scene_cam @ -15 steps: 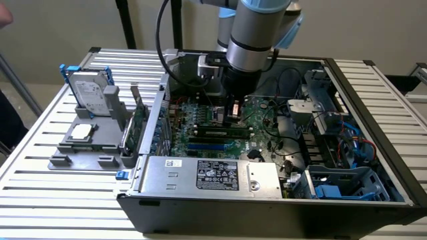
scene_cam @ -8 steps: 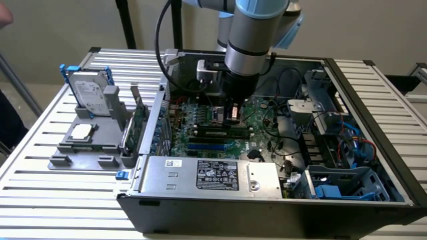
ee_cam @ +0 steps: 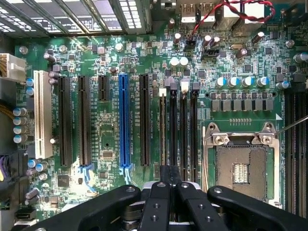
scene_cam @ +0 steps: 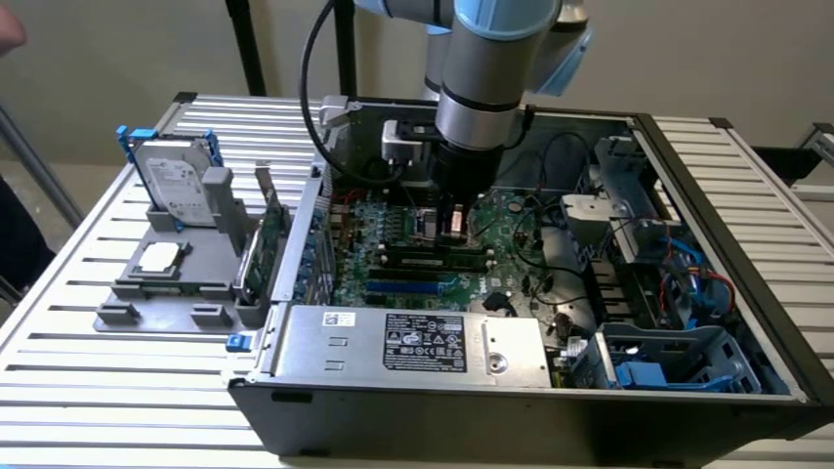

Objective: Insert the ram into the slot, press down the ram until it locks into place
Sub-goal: 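Press down the ram until it locks into place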

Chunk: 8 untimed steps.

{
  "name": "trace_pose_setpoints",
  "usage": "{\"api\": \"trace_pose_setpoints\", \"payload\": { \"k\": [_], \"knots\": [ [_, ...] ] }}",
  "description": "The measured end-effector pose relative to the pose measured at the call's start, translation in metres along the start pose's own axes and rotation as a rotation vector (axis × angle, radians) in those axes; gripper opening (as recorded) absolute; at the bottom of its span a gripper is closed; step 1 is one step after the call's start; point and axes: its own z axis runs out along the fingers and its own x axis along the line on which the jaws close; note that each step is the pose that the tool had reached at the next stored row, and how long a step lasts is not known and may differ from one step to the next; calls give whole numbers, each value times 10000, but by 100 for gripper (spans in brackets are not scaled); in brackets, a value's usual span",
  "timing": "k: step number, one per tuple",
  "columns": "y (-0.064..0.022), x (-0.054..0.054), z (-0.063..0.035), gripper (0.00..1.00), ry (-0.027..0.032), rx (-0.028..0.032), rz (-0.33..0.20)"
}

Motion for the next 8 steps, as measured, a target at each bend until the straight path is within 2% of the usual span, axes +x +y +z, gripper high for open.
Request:
{"api": "trace_pose_setpoints", "payload": {
  "k": [5,8],
  "knots": [
    [14,5,-218,11,45,-1,5],
    [4,6,-272,11,46,-1,3]
  ]
}}
